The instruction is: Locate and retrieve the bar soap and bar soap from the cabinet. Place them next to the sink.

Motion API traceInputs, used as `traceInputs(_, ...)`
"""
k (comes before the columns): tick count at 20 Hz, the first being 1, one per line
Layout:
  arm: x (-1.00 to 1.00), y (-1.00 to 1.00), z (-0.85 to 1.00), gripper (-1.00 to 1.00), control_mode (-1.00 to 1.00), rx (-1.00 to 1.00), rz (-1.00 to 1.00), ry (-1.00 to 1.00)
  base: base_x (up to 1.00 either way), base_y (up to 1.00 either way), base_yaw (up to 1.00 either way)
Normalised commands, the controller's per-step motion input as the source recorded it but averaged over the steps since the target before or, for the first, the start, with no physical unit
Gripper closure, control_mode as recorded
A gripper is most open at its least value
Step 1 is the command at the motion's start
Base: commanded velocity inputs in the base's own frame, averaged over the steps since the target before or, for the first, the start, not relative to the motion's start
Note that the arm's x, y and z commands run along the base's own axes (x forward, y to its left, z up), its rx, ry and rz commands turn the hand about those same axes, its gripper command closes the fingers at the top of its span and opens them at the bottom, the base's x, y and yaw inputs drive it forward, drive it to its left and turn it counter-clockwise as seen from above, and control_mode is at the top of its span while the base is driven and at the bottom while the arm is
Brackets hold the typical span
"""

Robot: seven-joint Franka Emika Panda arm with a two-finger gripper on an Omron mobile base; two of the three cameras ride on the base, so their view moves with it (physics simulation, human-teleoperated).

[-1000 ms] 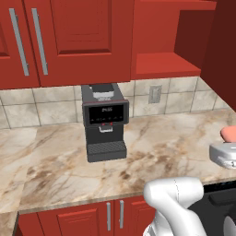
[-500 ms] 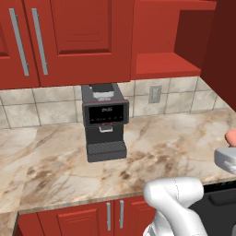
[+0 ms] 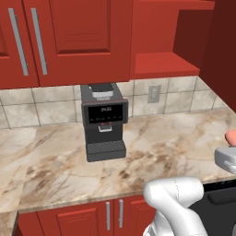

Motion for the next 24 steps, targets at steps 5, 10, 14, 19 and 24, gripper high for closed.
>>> traceInputs(5,0.0,0.0,0.0,1.0,1.0,0.0,0.0,0.0,-0.15,-0.21,-0.01)
traceInputs(10,0.0,0.0,0.0,1.0,1.0,0.0,0.0,0.0,-0.09,-0.28,0.0)
traceInputs(14,0.0,0.0,0.0,1.0,1.0,0.0,0.0,0.0,-0.24,-0.52,0.0)
traceInputs(19,0.0,0.0,0.0,1.0,1.0,0.0,0.0,0.0,-0.42,-0.55,0.01)
traceInputs(24,0.0,0.0,0.0,1.0,1.0,0.0,0.0,0.0,-0.33,-0.43,0.0)
